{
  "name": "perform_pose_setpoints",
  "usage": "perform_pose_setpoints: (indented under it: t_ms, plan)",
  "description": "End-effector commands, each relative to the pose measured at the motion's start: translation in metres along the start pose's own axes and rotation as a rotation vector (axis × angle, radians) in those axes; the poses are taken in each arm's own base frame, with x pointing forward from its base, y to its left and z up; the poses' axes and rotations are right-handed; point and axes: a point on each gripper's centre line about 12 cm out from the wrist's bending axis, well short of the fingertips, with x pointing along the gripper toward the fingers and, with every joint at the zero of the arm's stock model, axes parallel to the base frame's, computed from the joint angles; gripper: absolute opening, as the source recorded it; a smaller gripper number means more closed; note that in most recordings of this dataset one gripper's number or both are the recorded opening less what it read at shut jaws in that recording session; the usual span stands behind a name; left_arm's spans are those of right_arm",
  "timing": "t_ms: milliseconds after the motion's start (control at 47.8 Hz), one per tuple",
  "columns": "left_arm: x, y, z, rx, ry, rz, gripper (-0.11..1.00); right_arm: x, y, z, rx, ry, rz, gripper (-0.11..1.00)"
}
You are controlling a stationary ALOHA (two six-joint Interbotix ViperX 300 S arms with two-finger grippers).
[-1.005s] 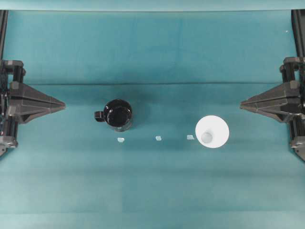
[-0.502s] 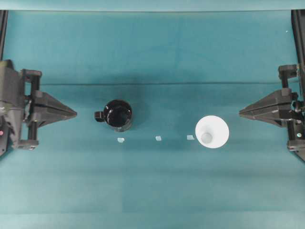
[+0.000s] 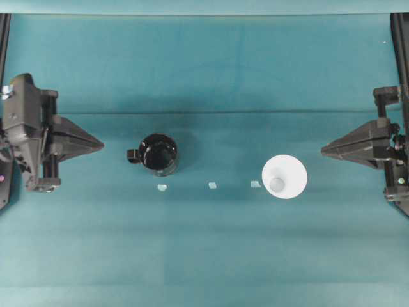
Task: Put the paper cup into the moved cup holder.
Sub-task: 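Move the left gripper toward the black cup holder and open it, then close the left gripper on the black cup holder's rim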
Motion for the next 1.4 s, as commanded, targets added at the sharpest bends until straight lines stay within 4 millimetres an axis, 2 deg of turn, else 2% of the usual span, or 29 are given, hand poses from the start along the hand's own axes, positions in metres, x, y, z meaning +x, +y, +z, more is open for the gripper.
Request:
perform_pose_setpoints:
  t_ms: [0,84,147,356,419,733,1130,1382]
  plan:
    - [0.006,0.0,0.004,0.002,-0.002,0.001,0.02,-0.001,0.0,0.009,0.011,-0.014,-0.003,0.02]
    - [0.012,0.0,-0.003,-0.001,0.028,0.002,0.09,-0.001,-0.001,0.008,0.014,-0.011,-0.007,0.02]
    - [0.015,0.001,-0.007,-0.002,0.047,0.003,0.2,-0.001,-0.002,0.008,0.016,-0.011,-0.011,0.02]
    - [0.018,0.0,-0.011,0.0,0.028,0.0,0.75,-0.001,-0.004,0.009,0.019,-0.012,-0.02,0.02]
    - [0.019,0.001,-0.015,-0.001,0.025,0.001,0.84,0.0,-0.004,0.008,0.019,-0.01,-0.02,0.02]
    - [0.028,0.001,-0.027,-0.001,0.058,0.002,0.84,-0.001,-0.004,0.009,0.019,-0.012,-0.02,0.02]
    - [0.059,0.002,-0.044,-0.001,0.127,0.003,0.84,-0.001,-0.005,0.009,0.02,-0.014,-0.023,0.02]
    - [0.077,0.002,-0.045,-0.004,0.095,0.003,0.84,-0.001,-0.005,0.009,0.022,-0.012,-0.023,0.02]
